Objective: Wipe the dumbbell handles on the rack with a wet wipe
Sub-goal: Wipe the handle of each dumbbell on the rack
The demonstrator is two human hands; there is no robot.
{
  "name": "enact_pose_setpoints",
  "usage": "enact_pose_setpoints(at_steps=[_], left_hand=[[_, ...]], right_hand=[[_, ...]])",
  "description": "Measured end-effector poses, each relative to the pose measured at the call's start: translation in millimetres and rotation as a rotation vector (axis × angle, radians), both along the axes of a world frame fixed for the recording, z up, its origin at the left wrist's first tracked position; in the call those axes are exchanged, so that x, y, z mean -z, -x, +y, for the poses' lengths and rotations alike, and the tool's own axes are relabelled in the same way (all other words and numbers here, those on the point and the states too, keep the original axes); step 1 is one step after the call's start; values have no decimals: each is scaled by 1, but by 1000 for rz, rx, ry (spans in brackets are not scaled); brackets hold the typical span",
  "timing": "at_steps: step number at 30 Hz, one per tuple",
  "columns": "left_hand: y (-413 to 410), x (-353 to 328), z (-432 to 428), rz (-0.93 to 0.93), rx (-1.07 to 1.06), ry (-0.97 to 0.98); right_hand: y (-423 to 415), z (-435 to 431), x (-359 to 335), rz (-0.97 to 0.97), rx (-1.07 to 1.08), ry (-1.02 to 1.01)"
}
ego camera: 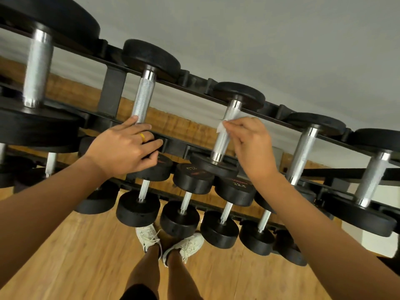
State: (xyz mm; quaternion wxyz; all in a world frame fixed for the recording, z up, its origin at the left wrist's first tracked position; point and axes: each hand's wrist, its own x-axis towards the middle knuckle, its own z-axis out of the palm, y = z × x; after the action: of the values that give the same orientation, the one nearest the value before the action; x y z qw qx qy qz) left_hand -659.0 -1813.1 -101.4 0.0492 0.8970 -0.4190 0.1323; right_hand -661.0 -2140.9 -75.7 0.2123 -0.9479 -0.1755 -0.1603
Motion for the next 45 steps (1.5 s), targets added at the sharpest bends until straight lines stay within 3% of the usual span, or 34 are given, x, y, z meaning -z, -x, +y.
enact_pose_setpoints(at_steps=[5, 12, 17, 24, 29, 32, 38, 45], left_hand=[[1, 2, 0, 1, -5, 5], [2, 0, 0, -2, -2, 20], [2, 1, 0, -6, -8, 20], [2, 3, 1, -13, 4, 43], [1, 5, 1, -17, 6, 51], [1, 4, 1, -10, 8, 56], [1, 6, 1, -8, 1, 60], [1, 8, 1, -19, 0, 68]], right_hand=[[-13, 3, -6, -12, 48, -8], [17, 3, -6, 111, -249, 95], [0, 1, -11, 82, -166, 87], [6, -19, -11, 219, -632, 285], [-26, -18, -30, 119, -496, 313], [-46, -16, -36, 181, -404, 371], [-55, -26, -46, 142, -553, 571], [-59, -38, -45, 56, -704, 510]])
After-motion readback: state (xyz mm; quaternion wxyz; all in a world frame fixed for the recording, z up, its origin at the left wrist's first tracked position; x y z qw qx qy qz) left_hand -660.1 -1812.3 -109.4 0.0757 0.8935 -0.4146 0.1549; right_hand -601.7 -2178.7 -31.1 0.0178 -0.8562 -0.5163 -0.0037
